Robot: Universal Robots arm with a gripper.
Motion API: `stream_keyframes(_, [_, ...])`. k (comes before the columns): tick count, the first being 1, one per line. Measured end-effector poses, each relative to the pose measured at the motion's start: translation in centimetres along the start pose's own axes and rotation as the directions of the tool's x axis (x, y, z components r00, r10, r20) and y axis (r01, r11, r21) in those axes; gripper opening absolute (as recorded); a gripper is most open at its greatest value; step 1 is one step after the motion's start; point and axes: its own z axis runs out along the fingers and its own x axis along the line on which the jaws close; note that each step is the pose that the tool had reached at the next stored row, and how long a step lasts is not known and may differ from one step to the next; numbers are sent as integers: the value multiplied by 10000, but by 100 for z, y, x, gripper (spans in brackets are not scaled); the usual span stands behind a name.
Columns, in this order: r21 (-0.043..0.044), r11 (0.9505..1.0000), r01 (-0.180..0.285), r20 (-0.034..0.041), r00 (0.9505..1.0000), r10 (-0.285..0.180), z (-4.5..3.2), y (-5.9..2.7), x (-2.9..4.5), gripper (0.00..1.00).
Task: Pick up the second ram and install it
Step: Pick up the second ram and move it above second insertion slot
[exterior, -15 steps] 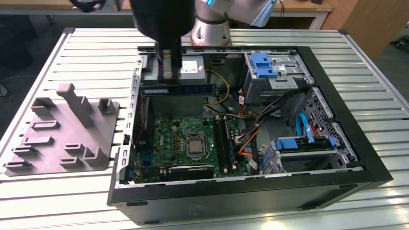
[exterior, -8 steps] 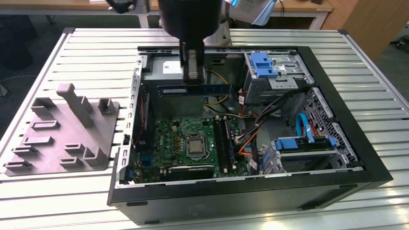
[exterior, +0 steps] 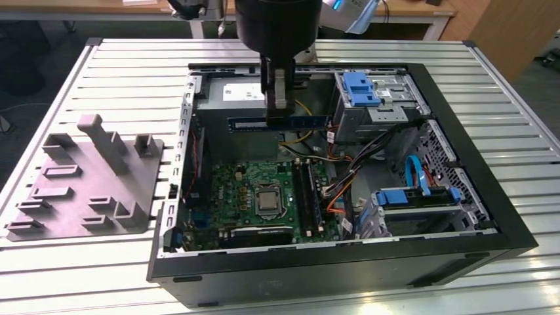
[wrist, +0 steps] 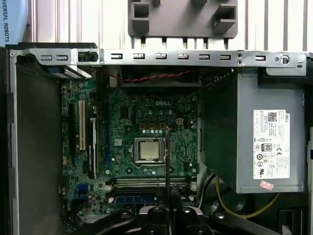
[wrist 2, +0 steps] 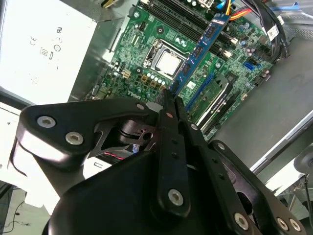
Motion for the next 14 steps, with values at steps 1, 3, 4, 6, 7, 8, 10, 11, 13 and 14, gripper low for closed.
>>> stream_keyframes(1, [0,10000,1,1,10000,-1,3,-1,0,13])
stream_keyframes(3, [0,10000,1,4,10000,-1,23,-3,1,13])
stream_keyframes(4, [-2,10000,3,4,10000,-3,37,-7,1,13])
stream_keyframes(6, [-5,10000,1,7,10000,-1,64,-13,2,13])
stream_keyframes(7, [-6,10000,1,10,10000,-1,78,-17,3,13])
stream_keyframes(8, [-8,10000,0,10,10000,0,91,-19,4,13])
stream_keyframes(10, [-11,10000,0,7,10000,0,109,-23,3,13])
stream_keyframes(11, [-11,10000,1,9,10000,-1,118,-27,0,13])
stream_keyframes(13, [-16,10000,2,9,10000,-2,143,-35,0,13])
stream_keyframes(14, [-24,10000,0,8,10000,0,160,-40,1,13])
